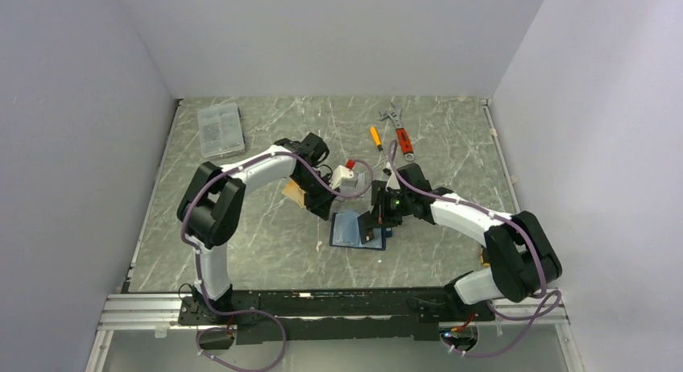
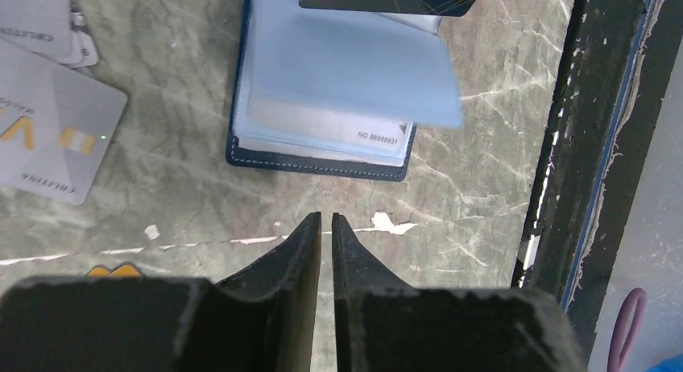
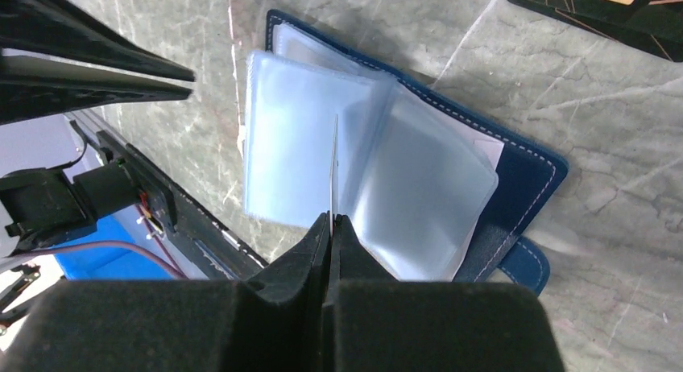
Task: Put the credit cards into the card holder
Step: Turn over the card slot in the card holder.
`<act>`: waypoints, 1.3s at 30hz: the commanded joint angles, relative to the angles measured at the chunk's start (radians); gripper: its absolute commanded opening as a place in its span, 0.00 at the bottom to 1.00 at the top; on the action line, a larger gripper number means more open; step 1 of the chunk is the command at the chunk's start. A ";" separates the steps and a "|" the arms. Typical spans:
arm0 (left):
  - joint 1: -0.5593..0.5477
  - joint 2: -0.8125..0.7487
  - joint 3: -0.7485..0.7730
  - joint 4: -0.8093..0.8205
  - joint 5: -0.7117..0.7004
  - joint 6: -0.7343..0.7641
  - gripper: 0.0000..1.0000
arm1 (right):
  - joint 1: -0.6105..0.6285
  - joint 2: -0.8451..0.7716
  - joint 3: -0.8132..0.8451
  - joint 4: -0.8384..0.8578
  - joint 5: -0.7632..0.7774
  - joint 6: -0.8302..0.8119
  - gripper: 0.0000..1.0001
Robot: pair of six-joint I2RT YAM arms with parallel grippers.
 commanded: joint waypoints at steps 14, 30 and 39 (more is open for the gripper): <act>-0.083 -0.062 -0.054 0.061 -0.038 0.117 0.17 | -0.015 0.074 0.031 0.112 -0.012 -0.018 0.00; -0.205 0.024 -0.087 0.124 -0.313 0.104 0.12 | -0.062 0.087 -0.087 0.314 -0.016 0.082 0.00; -0.302 0.030 -0.129 0.122 -0.361 0.060 0.10 | -0.106 0.107 -0.137 0.392 -0.041 0.118 0.00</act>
